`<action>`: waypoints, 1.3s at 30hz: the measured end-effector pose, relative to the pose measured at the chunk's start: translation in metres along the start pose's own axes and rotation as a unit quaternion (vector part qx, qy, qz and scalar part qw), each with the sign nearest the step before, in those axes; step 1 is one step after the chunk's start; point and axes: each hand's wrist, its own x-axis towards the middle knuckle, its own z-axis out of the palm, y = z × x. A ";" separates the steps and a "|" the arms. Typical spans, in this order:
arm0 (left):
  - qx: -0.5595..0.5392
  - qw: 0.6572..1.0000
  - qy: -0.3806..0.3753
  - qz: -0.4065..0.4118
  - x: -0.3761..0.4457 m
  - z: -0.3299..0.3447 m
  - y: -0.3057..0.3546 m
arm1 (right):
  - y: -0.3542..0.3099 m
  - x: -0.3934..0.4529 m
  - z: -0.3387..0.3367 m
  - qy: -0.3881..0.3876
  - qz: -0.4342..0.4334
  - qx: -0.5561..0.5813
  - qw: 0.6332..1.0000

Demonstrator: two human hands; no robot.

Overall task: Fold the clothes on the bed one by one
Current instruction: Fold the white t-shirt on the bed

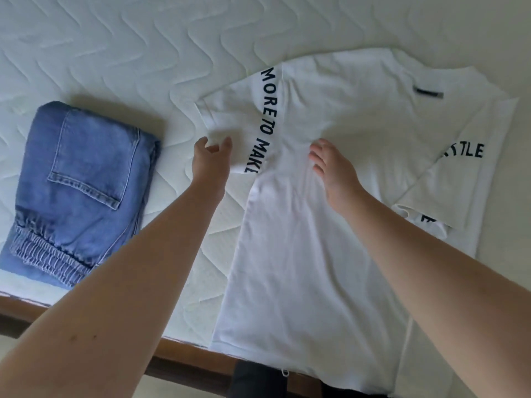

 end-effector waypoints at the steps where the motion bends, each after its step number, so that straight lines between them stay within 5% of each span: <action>1: 0.012 1.000 0.000 0.009 0.008 0.002 0.007 | -0.006 0.008 0.001 0.006 -0.003 0.012 1.000; 8: 0.014 1.000 -0.006 -0.014 0.055 0.010 0.053 | -0.055 0.060 0.004 0.009 0.004 0.072 0.997; 13: 0.072 0.988 0.005 0.135 0.038 0.019 0.076 | -0.082 0.083 0.005 -0.005 -0.006 0.109 0.994; 17: 0.217 0.907 0.024 0.361 -0.002 0.035 0.099 | -0.100 0.099 -0.002 -0.025 0.015 0.130 0.991; 22: 0.274 0.802 -0.049 0.528 -0.061 0.070 0.114 | -0.116 0.114 -0.023 -0.108 0.058 0.171 0.978; 25: 0.380 0.718 -0.088 0.576 -0.077 0.098 0.108 | -0.124 0.120 -0.038 -0.125 0.081 0.176 0.973; 27: 0.444 0.692 -0.162 0.546 -0.086 0.116 0.098 | -0.127 0.126 -0.045 -0.115 0.083 0.117 0.983; 31: 0.412 0.706 -0.228 0.529 -0.091 0.125 0.087 | -0.128 0.132 -0.053 -0.108 0.029 -0.148 0.983; 34: 0.353 0.771 -0.134 0.513 -0.077 0.114 0.076 | -0.124 0.135 -0.051 -0.080 -0.079 -0.280 0.953; 36: 0.387 0.813 -0.086 0.427 -0.062 0.100 0.066 | -0.121 0.139 -0.046 -0.064 -0.138 -0.342 0.927; 39: 0.466 0.808 -0.173 0.317 -0.049 0.082 0.046 | -0.124 0.141 -0.043 -0.032 -0.190 -0.416 0.889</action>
